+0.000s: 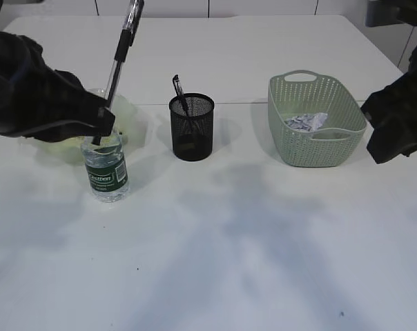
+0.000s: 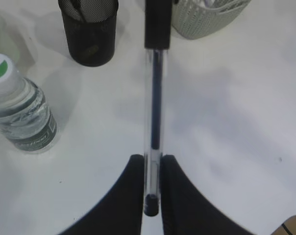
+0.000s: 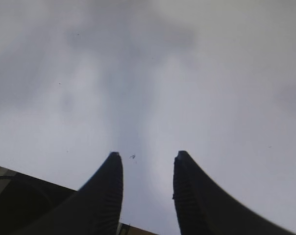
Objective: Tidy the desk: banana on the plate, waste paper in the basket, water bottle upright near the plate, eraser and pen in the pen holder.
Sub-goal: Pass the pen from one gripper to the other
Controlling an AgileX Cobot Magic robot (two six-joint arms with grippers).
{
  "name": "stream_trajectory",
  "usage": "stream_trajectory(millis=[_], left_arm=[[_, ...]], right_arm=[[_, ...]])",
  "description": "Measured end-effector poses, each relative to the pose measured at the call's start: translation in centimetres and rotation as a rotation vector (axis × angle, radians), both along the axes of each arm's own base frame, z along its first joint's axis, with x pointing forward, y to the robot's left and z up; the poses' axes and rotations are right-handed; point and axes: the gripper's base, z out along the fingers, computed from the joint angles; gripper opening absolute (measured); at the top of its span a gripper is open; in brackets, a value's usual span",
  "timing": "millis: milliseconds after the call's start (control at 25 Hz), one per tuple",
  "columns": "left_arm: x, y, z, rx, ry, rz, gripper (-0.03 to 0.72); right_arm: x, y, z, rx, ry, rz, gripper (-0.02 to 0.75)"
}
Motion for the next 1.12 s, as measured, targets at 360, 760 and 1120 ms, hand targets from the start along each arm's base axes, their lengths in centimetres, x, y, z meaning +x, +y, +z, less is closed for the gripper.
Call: stream_trajectory(millis=[360, 760, 1120], left_arm=[[-1.3, 0.7, -3.9, -0.050, -0.035, 0.002, 0.031], [-3.2, -1.7, -3.9, -0.176, -0.168, -0.116, 0.031], [-3.5, -2.3, -3.8, -0.195, -0.180, -0.137, 0.031]], right_arm=[[0.0, 0.0, 0.0, 0.002, 0.003, 0.000, 0.265], [0.8, 1.1, 0.5, 0.135, -0.090, 0.003, 0.265], [1.3, 3.9, 2.1, 0.439, -0.223, 0.141, 0.265]])
